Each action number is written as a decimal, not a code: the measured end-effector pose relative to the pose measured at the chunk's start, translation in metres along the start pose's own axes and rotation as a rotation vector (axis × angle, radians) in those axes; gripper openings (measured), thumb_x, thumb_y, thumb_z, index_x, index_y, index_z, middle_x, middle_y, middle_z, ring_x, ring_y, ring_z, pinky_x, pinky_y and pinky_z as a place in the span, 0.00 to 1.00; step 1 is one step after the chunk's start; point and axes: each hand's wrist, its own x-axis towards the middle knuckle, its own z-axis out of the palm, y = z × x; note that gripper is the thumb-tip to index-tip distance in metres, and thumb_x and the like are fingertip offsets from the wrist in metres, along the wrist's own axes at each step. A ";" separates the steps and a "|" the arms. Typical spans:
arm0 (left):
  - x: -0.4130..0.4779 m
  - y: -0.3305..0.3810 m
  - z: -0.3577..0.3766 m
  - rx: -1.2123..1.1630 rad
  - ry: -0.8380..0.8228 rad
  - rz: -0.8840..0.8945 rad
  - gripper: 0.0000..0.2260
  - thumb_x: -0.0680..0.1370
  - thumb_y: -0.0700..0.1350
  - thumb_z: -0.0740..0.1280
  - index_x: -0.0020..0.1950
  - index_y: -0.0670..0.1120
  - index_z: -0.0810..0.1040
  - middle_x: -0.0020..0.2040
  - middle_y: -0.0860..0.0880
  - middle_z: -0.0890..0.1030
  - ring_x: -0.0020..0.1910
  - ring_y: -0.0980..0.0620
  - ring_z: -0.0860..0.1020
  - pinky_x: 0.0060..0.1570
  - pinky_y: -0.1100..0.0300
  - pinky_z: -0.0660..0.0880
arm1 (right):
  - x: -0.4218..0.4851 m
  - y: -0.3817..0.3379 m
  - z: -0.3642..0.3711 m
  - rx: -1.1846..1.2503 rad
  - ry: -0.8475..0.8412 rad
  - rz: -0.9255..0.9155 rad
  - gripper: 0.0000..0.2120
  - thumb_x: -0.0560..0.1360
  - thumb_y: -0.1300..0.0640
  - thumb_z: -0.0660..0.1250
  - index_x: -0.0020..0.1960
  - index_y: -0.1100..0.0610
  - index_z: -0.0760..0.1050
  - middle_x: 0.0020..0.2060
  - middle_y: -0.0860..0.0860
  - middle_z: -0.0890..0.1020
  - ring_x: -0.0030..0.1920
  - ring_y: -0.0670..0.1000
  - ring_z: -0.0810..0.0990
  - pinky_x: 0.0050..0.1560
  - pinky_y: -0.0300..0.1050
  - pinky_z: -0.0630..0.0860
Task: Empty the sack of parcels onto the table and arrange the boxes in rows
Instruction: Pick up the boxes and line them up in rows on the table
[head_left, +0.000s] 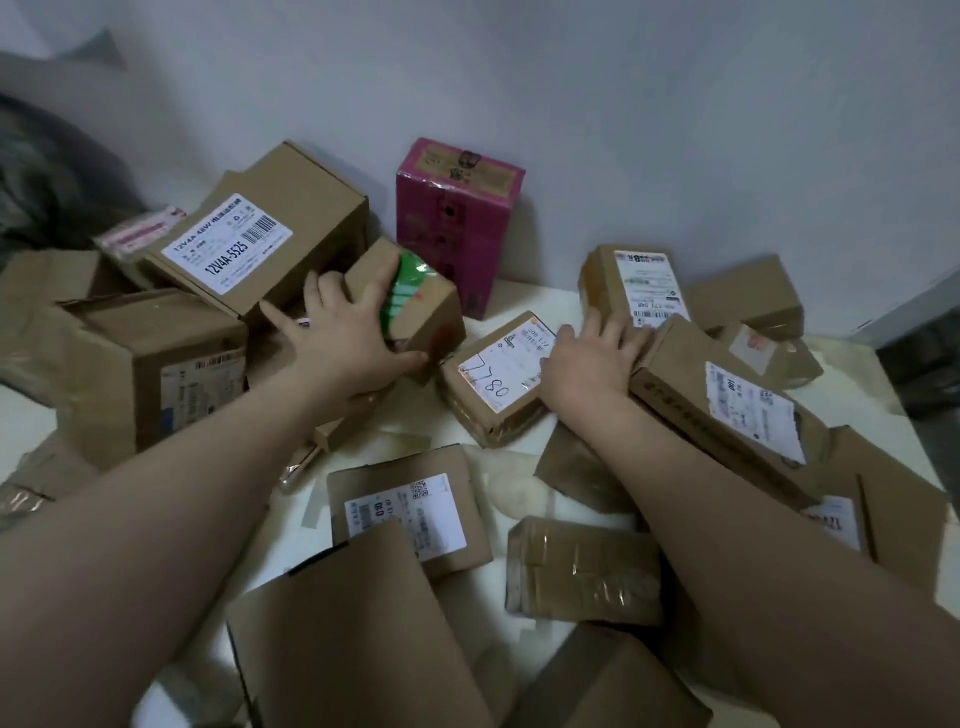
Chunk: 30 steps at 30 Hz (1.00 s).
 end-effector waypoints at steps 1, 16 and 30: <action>-0.014 0.004 0.004 -0.063 -0.007 -0.002 0.48 0.66 0.70 0.70 0.77 0.66 0.43 0.76 0.40 0.53 0.78 0.40 0.50 0.67 0.24 0.43 | -0.010 -0.001 0.000 0.092 0.035 -0.115 0.23 0.79 0.45 0.58 0.73 0.50 0.66 0.77 0.56 0.58 0.77 0.63 0.48 0.74 0.69 0.45; -0.131 -0.086 -0.018 0.192 -0.099 -0.058 0.33 0.77 0.66 0.59 0.79 0.55 0.56 0.80 0.45 0.51 0.78 0.39 0.48 0.74 0.38 0.53 | -0.155 -0.035 -0.026 0.176 -0.216 -0.463 0.26 0.80 0.41 0.58 0.75 0.49 0.64 0.75 0.55 0.61 0.76 0.58 0.52 0.75 0.62 0.50; -0.155 -0.117 -0.055 0.191 -0.158 -0.102 0.35 0.78 0.66 0.56 0.81 0.54 0.48 0.81 0.42 0.43 0.78 0.38 0.37 0.70 0.30 0.37 | -0.214 -0.091 -0.025 0.409 -0.249 -0.192 0.34 0.81 0.42 0.57 0.80 0.46 0.43 0.79 0.54 0.45 0.77 0.63 0.49 0.73 0.65 0.58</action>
